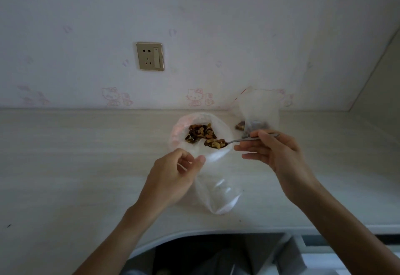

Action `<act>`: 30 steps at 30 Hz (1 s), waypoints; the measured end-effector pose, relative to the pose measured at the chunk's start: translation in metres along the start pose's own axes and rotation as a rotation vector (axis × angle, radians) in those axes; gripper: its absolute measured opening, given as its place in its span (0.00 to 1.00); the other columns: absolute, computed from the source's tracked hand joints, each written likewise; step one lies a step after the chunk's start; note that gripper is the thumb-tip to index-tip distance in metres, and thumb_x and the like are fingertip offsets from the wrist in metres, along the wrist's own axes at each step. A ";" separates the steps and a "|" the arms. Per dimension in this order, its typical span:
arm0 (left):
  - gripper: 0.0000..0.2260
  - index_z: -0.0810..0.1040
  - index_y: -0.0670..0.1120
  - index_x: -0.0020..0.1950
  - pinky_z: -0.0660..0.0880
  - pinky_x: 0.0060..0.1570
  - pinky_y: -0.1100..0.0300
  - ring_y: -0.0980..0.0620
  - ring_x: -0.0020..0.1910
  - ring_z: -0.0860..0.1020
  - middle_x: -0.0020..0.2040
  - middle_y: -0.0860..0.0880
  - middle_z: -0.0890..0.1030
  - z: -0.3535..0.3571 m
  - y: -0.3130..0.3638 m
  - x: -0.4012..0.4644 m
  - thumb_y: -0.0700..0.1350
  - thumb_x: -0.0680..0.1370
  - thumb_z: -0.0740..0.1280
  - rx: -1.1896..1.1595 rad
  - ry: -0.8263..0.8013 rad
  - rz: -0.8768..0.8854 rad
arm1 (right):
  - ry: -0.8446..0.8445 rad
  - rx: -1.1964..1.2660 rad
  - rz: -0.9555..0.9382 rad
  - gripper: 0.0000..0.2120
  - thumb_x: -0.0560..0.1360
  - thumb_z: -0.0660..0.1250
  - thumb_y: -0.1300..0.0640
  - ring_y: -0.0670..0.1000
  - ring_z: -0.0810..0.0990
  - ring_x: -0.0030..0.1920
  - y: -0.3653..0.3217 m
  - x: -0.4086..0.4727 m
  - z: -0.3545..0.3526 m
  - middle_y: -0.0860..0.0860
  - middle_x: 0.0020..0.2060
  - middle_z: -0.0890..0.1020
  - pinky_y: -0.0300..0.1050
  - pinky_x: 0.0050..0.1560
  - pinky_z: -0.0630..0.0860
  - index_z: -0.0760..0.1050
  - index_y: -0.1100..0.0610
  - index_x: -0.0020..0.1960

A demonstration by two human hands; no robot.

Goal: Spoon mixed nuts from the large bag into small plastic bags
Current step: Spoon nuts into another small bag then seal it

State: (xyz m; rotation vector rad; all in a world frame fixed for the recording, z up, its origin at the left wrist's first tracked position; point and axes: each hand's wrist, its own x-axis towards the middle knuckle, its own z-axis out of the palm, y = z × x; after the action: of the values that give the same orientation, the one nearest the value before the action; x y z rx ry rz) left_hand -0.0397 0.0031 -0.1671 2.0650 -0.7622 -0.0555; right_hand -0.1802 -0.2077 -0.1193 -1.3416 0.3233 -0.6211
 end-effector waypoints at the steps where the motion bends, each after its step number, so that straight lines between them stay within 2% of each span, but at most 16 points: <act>1: 0.16 0.80 0.57 0.47 0.76 0.42 0.66 0.66 0.42 0.80 0.42 0.60 0.83 0.002 -0.001 -0.003 0.68 0.75 0.68 0.021 -0.038 -0.024 | 0.003 0.001 0.011 0.13 0.85 0.59 0.60 0.65 0.87 0.49 -0.002 -0.008 -0.003 0.66 0.45 0.86 0.58 0.52 0.85 0.79 0.66 0.54; 5: 0.09 0.82 0.57 0.45 0.81 0.46 0.59 0.67 0.40 0.80 0.41 0.60 0.84 0.010 -0.003 -0.008 0.61 0.76 0.73 0.071 -0.106 -0.054 | -0.002 -0.030 0.065 0.13 0.85 0.59 0.60 0.65 0.87 0.49 0.000 -0.033 -0.012 0.66 0.45 0.86 0.58 0.52 0.84 0.79 0.67 0.53; 8: 0.04 0.83 0.57 0.44 0.82 0.48 0.56 0.66 0.41 0.81 0.41 0.60 0.84 0.012 -0.003 -0.007 0.55 0.78 0.73 0.082 -0.104 -0.017 | -0.038 -0.154 0.037 0.12 0.85 0.59 0.61 0.63 0.88 0.47 0.008 -0.044 -0.015 0.62 0.43 0.87 0.52 0.48 0.86 0.79 0.66 0.53; 11: 0.04 0.83 0.58 0.44 0.82 0.48 0.56 0.65 0.41 0.81 0.42 0.60 0.84 0.011 -0.003 -0.001 0.53 0.79 0.72 0.100 -0.113 0.018 | -0.150 -0.481 -0.187 0.10 0.85 0.60 0.60 0.52 0.88 0.47 0.011 -0.051 -0.020 0.53 0.43 0.88 0.44 0.48 0.84 0.80 0.59 0.52; 13: 0.05 0.82 0.58 0.44 0.82 0.47 0.56 0.65 0.40 0.81 0.41 0.60 0.84 0.011 -0.002 0.004 0.53 0.79 0.72 0.125 -0.114 0.041 | -0.243 -0.698 -0.336 0.09 0.84 0.61 0.57 0.47 0.86 0.48 0.009 -0.056 -0.024 0.45 0.45 0.87 0.39 0.49 0.81 0.81 0.54 0.53; 15: 0.04 0.83 0.58 0.44 0.81 0.46 0.56 0.65 0.39 0.81 0.40 0.60 0.84 0.011 0.000 0.008 0.53 0.79 0.72 0.140 -0.104 0.061 | -0.313 -0.845 -0.461 0.09 0.84 0.62 0.52 0.45 0.84 0.50 0.006 -0.059 -0.026 0.40 0.48 0.85 0.37 0.49 0.79 0.81 0.50 0.56; 17: 0.04 0.83 0.57 0.45 0.80 0.45 0.58 0.65 0.38 0.81 0.40 0.60 0.84 0.012 0.002 0.011 0.53 0.79 0.72 0.158 -0.083 0.075 | -0.361 -0.906 -0.552 0.10 0.84 0.62 0.53 0.44 0.84 0.51 0.004 -0.061 -0.028 0.39 0.50 0.84 0.38 0.49 0.78 0.81 0.50 0.59; 21: 0.04 0.84 0.57 0.46 0.80 0.44 0.59 0.65 0.39 0.81 0.39 0.62 0.83 0.014 0.005 0.013 0.55 0.79 0.72 0.212 -0.064 0.086 | -0.323 -0.810 -0.522 0.10 0.84 0.62 0.54 0.46 0.84 0.51 0.004 -0.057 -0.033 0.41 0.50 0.85 0.44 0.49 0.80 0.82 0.51 0.58; 23: 0.06 0.83 0.58 0.45 0.78 0.40 0.63 0.66 0.39 0.81 0.39 0.64 0.83 0.013 0.005 0.011 0.58 0.78 0.72 0.201 -0.056 0.083 | -0.248 -0.652 -0.423 0.10 0.84 0.62 0.57 0.49 0.85 0.51 0.007 -0.052 -0.035 0.45 0.49 0.86 0.47 0.50 0.82 0.82 0.55 0.56; 26: 0.08 0.82 0.59 0.42 0.74 0.37 0.66 0.68 0.39 0.81 0.41 0.70 0.82 0.006 0.006 0.009 0.61 0.77 0.72 0.197 -0.016 0.099 | -0.135 -0.339 -0.272 0.11 0.83 0.60 0.58 0.56 0.87 0.50 0.011 -0.043 -0.033 0.56 0.46 0.87 0.56 0.49 0.84 0.80 0.62 0.56; 30: 0.08 0.83 0.57 0.40 0.77 0.38 0.63 0.63 0.35 0.82 0.39 0.66 0.83 -0.006 0.002 0.021 0.57 0.77 0.73 0.162 0.075 0.104 | -0.037 -0.065 -0.072 0.13 0.85 0.59 0.59 0.61 0.87 0.49 0.015 -0.022 -0.025 0.62 0.45 0.87 0.56 0.48 0.85 0.79 0.66 0.56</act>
State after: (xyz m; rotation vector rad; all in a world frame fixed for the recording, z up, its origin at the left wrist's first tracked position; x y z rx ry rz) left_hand -0.0221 -0.0043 -0.1565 2.1625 -0.8502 0.1460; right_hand -0.2084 -0.2132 -0.1420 -1.4305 0.2673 -0.6497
